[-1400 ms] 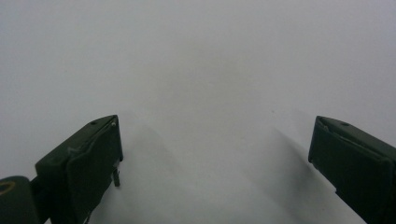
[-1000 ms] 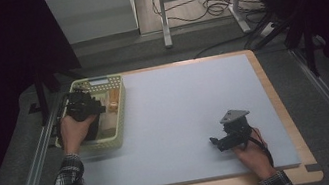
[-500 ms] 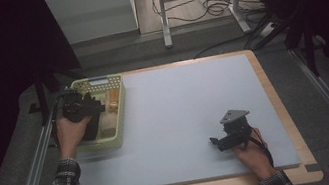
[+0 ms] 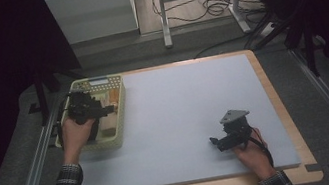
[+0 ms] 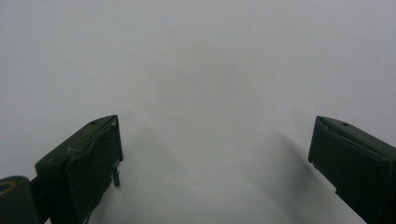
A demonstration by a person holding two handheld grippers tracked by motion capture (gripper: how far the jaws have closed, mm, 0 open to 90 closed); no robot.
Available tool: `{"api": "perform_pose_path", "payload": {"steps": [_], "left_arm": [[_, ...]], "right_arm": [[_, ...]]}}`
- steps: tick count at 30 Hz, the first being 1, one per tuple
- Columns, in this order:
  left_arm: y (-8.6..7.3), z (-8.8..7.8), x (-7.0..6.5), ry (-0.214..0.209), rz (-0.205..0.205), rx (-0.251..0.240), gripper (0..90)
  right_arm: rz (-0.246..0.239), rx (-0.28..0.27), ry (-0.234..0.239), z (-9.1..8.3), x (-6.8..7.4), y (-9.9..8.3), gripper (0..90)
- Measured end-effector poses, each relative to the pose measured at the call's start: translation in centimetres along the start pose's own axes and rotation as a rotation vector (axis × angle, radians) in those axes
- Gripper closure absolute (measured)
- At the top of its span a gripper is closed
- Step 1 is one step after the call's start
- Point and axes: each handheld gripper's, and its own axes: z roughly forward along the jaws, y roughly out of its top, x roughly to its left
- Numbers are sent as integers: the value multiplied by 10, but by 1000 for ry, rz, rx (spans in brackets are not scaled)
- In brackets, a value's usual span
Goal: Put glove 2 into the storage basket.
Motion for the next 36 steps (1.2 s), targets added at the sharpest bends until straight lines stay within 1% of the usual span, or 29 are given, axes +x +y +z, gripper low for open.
{"api": "perform_pose_path", "payload": {"steps": [5,10,13,19,24,27,30,35,36], "left_arm": [[1,2,-25,-36,53,-23,4],[0,8,-52,-77,108,-33,3],[-2,13,-68,-112,144,-36,2],[-12,24,-101,-179,206,-54,3],[-25,37,-124,-214,252,-43,4],[-36,46,-133,-224,272,-27,4],[-47,53,-140,-229,285,-16,4],[-64,63,-144,-240,277,1,4],[-67,65,-144,-235,282,8,4]], "right_arm": [[-1,-1,0,0,0,0,26],[-3,-1,-1,0,0,0,26],[-1,-1,-1,0,0,0,27],[-1,0,-2,0,0,0,26],[-3,-1,-3,0,0,0,26],[-4,-1,-3,0,0,0,27],[-6,-1,-5,0,1,0,27],[-6,-2,-5,0,1,0,27],[-5,-2,-5,0,1,0,27]]}}
